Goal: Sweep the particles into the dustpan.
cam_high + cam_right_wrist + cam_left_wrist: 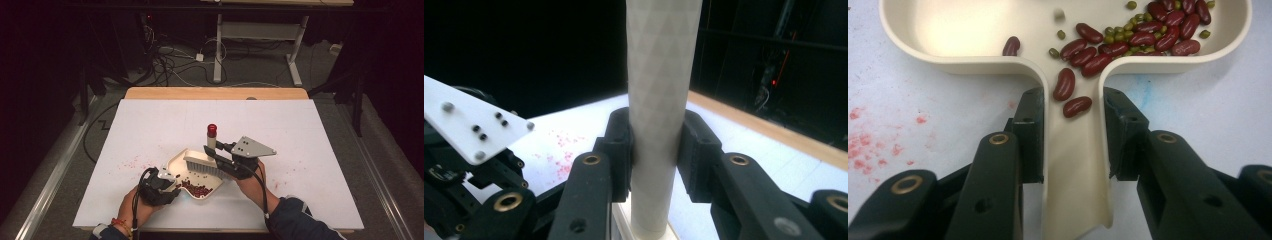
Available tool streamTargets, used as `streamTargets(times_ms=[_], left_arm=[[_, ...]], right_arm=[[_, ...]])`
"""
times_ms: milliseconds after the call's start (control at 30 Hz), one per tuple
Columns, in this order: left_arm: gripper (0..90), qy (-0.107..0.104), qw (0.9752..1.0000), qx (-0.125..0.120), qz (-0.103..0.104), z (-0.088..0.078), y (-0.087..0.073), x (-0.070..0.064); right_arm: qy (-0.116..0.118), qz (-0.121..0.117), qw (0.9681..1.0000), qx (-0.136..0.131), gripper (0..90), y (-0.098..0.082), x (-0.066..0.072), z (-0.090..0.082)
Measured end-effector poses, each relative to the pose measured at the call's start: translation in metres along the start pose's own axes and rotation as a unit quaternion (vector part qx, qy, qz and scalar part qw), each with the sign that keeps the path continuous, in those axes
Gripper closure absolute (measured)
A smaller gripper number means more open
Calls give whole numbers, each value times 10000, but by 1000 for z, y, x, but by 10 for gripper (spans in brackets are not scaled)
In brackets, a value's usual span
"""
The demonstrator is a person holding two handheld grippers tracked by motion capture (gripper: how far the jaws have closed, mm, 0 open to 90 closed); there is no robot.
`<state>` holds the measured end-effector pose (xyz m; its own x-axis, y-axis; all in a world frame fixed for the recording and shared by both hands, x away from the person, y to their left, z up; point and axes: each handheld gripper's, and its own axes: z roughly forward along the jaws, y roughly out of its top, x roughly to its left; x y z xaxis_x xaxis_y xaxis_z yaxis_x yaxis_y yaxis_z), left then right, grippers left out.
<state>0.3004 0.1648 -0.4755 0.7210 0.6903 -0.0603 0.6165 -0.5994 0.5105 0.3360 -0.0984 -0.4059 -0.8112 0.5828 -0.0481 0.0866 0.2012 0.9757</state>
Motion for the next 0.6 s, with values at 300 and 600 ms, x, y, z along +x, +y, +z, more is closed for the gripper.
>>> streamTargets(times_ms=[300,600], left_arm=[[633,-47,9999,78,115,-5,-5,-2],[632,3,9998,106,177,-7,-6,-7]], right_arm=[[-239,-5,9996,-171,702,10,-13,-27],[-829,-190,9963,106,702,-2,-33,-58]])
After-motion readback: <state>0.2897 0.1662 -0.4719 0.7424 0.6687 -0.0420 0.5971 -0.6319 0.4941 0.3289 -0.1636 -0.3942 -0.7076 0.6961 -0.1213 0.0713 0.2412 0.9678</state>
